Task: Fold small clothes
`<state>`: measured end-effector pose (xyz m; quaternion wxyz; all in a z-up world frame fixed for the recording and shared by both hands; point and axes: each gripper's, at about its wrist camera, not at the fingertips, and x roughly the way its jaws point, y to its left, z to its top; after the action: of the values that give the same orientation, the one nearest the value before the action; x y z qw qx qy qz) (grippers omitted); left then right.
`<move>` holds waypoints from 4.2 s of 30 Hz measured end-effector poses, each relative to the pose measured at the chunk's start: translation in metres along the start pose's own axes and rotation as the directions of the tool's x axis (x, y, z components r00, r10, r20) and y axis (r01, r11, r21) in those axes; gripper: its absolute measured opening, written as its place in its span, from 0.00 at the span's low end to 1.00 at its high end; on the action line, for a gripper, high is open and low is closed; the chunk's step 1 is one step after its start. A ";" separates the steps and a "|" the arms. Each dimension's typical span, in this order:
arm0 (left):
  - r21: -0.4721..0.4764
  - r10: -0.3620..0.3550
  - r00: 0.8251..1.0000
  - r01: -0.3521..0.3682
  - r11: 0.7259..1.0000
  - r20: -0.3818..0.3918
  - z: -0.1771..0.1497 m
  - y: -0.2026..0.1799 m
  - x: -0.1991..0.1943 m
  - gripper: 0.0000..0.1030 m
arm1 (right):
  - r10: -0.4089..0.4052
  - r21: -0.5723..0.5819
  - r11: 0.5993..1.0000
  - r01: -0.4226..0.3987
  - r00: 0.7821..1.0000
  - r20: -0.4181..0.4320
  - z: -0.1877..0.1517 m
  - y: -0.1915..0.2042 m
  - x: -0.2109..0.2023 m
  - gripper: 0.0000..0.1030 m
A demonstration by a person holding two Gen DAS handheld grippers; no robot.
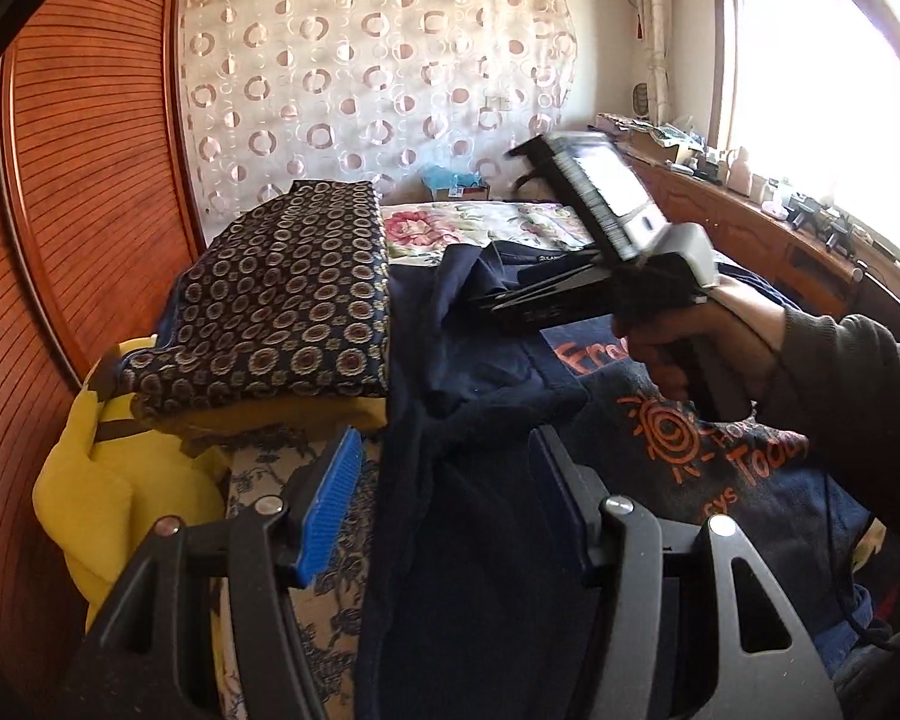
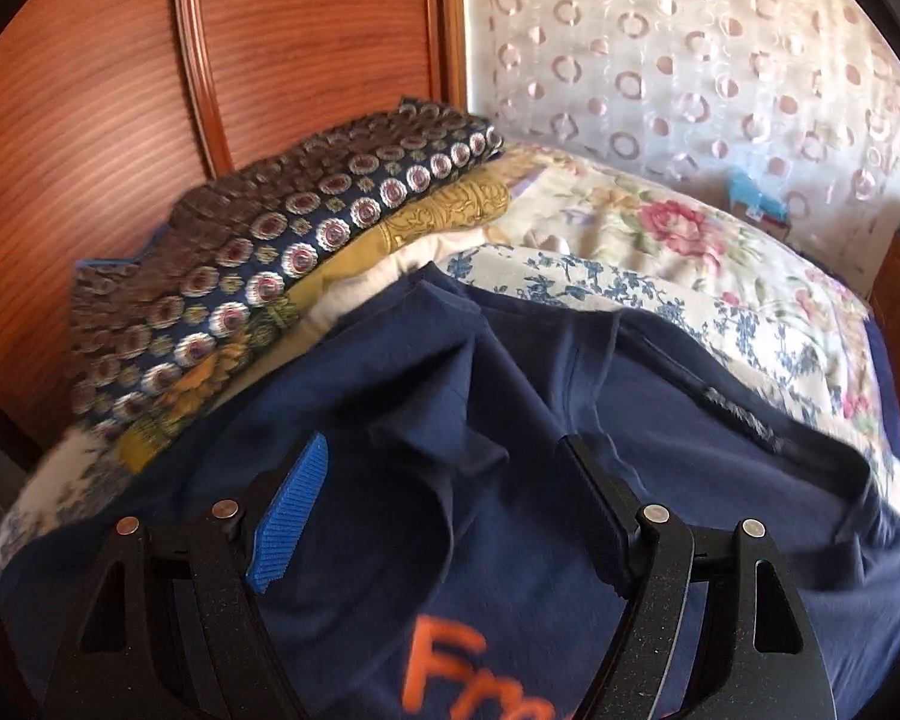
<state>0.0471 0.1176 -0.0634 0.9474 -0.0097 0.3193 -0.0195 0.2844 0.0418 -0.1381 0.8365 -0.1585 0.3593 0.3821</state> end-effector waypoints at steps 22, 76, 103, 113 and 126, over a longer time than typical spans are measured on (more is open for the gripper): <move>-0.023 -0.034 0.999 0.034 0.999 0.007 0.002 -0.009 0.002 0.55 | 0.038 0.086 0.995 -0.041 0.999 0.037 0.004 -0.036 -0.040 0.56; 0.033 -0.069 0.979 0.077 0.997 -0.191 0.017 -0.069 0.103 0.55 | -0.375 0.382 0.853 0.357 0.926 -0.029 -0.228 -0.194 -0.244 0.53; 0.062 -0.051 0.967 0.069 0.996 -0.251 0.020 -0.079 0.128 0.69 | -0.315 0.573 0.754 0.322 0.942 -0.115 -0.278 -0.271 -0.250 0.32; 0.054 -0.042 0.966 0.058 0.997 -0.255 0.020 -0.077 0.129 0.75 | -0.401 0.492 0.789 0.368 0.915 -0.042 -0.264 -0.255 -0.269 0.02; 0.062 -0.034 0.966 0.052 0.997 -0.255 0.019 -0.075 0.125 0.75 | -0.311 0.305 0.918 0.252 0.936 0.163 -0.168 -0.178 -0.261 0.02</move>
<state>0.1553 0.0376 -0.1216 0.8980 0.0181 0.4365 -0.0521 0.2201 -0.3028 -0.0676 0.9298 -0.0482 0.2935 0.2170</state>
